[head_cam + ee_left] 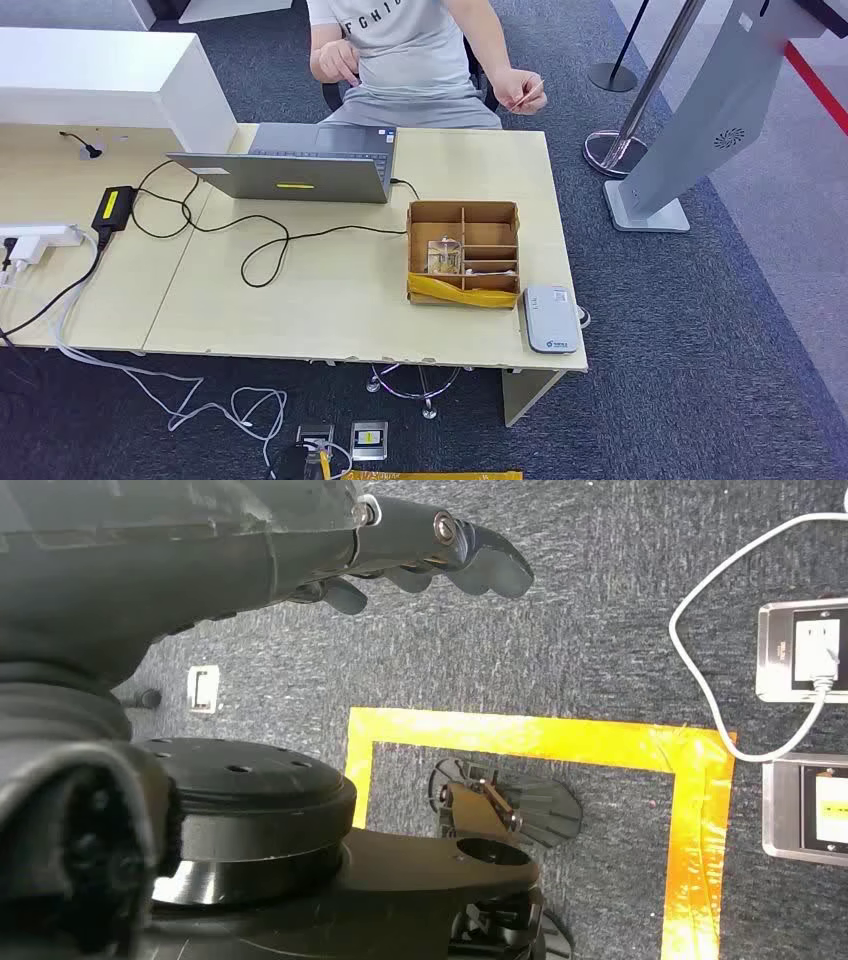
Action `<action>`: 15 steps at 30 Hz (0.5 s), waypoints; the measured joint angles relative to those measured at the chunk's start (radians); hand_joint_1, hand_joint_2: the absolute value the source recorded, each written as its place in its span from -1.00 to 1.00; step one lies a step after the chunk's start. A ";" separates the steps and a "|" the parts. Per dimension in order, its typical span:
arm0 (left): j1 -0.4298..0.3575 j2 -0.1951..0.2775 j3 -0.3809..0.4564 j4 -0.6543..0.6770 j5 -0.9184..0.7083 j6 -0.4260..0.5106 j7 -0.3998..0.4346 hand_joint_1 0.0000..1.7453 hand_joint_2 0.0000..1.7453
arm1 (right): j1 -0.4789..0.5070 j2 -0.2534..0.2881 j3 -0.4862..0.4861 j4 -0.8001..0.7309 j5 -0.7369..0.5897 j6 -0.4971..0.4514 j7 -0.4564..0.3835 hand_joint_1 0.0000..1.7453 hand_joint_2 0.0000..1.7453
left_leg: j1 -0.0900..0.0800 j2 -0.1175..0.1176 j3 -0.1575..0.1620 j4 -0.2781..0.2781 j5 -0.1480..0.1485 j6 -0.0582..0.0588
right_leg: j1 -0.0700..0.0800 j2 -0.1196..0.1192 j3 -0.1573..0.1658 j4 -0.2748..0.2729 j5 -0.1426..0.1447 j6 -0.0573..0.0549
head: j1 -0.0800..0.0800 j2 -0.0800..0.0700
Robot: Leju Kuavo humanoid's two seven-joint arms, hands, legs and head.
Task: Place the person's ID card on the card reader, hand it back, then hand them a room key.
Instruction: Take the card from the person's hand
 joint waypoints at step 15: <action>0.005 -0.004 0.000 0.000 -0.023 0.000 0.010 -1.00 -1.00 | -0.036 0.024 -0.082 0.120 -0.184 -0.036 -0.426 -1.00 -1.00 | 0.000 0.000 0.000 0.000 0.000 0.000 | 0.000 0.000 0.000 0.000 0.000 0.000 | 0.000 0.000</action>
